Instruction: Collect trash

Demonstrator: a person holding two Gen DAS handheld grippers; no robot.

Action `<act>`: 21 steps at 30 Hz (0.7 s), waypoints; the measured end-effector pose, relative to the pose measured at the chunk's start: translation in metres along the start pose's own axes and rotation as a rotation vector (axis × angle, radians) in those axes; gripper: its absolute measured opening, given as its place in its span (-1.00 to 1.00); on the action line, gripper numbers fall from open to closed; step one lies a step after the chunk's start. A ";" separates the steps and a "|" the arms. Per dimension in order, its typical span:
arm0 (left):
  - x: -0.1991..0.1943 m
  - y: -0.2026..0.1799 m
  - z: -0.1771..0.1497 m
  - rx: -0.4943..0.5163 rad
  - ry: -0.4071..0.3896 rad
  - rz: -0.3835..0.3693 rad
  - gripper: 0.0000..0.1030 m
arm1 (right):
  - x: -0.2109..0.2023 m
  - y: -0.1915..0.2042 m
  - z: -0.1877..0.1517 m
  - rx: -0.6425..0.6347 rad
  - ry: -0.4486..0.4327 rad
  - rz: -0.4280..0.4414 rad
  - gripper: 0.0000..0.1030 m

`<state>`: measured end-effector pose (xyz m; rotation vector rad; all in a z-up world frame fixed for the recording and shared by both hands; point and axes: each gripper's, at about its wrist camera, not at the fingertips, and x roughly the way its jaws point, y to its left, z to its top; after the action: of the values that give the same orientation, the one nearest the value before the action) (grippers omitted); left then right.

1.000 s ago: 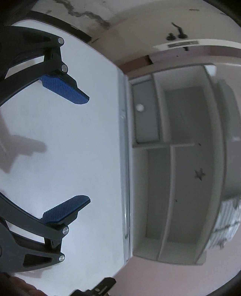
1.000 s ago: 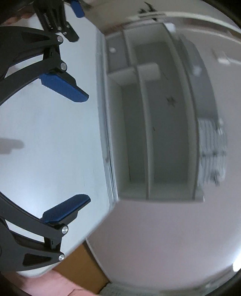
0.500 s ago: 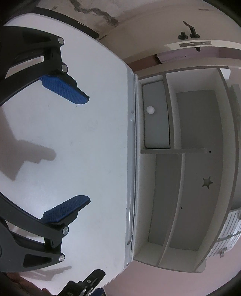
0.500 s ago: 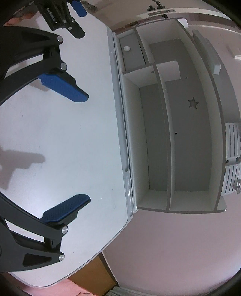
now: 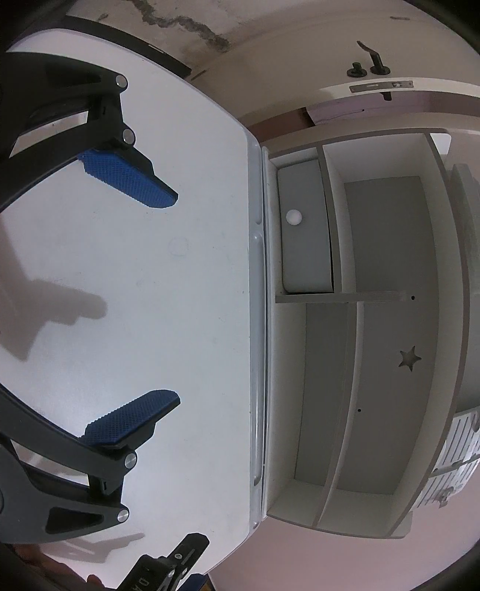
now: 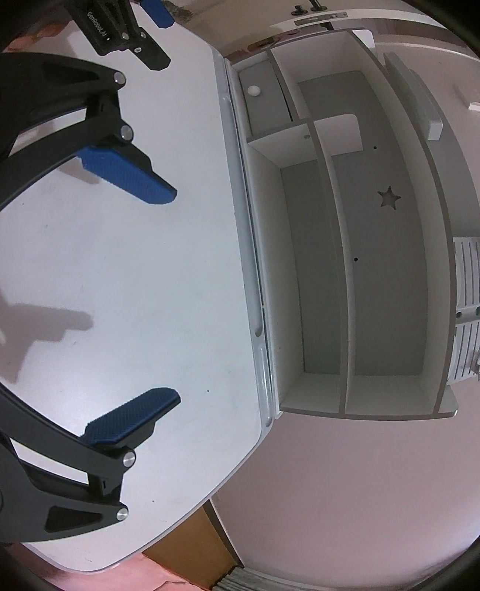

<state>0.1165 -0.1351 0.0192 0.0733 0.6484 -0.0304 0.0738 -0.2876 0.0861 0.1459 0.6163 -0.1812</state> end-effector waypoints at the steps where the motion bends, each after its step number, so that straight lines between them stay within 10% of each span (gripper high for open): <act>1: 0.001 0.001 0.000 0.000 0.002 -0.005 0.86 | 0.000 0.000 0.000 0.001 0.003 0.002 0.87; 21: 0.003 0.000 -0.002 0.003 0.030 -0.013 0.86 | 0.000 -0.009 -0.002 0.014 0.007 0.005 0.87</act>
<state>0.1176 -0.1348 0.0163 0.0723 0.6791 -0.0423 0.0711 -0.2962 0.0840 0.1614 0.6219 -0.1797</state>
